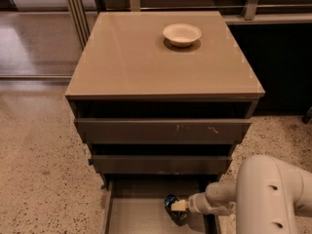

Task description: Place pepsi can into bottom drawer

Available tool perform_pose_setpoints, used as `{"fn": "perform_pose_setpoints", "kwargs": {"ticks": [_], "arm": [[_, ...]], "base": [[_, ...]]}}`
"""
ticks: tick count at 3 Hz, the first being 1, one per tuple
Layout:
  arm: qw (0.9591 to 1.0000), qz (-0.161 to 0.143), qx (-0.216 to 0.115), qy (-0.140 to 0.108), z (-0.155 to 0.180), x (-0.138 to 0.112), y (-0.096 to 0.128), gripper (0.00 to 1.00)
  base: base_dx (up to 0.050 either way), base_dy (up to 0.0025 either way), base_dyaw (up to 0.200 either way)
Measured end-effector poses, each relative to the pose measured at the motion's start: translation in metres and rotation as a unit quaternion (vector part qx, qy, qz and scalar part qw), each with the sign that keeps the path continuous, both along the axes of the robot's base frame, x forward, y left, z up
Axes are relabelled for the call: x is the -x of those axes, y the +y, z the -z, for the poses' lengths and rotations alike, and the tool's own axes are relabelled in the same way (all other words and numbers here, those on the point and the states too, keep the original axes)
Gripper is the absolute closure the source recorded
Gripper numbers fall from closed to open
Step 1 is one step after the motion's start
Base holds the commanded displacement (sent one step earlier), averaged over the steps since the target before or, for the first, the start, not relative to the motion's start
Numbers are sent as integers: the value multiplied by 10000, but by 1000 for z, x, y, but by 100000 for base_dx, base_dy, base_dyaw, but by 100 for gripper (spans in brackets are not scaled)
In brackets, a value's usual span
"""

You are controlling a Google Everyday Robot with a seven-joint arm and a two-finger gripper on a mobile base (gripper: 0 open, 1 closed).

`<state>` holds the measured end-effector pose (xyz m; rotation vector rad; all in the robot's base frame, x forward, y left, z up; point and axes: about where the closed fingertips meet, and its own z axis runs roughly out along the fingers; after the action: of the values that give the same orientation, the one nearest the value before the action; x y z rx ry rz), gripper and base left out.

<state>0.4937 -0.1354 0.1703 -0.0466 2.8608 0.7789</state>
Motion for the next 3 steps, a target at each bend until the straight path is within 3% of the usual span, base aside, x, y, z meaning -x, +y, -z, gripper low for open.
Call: {"fn": "perform_pose_setpoints", "kwargs": {"ticks": [1,3], "arm": [[9999,-139,55,45,5,-2,11,83],[9999,-140,55,45,5,-2,11,37]], "base": [[0,0,0],[0,0,0]]}}
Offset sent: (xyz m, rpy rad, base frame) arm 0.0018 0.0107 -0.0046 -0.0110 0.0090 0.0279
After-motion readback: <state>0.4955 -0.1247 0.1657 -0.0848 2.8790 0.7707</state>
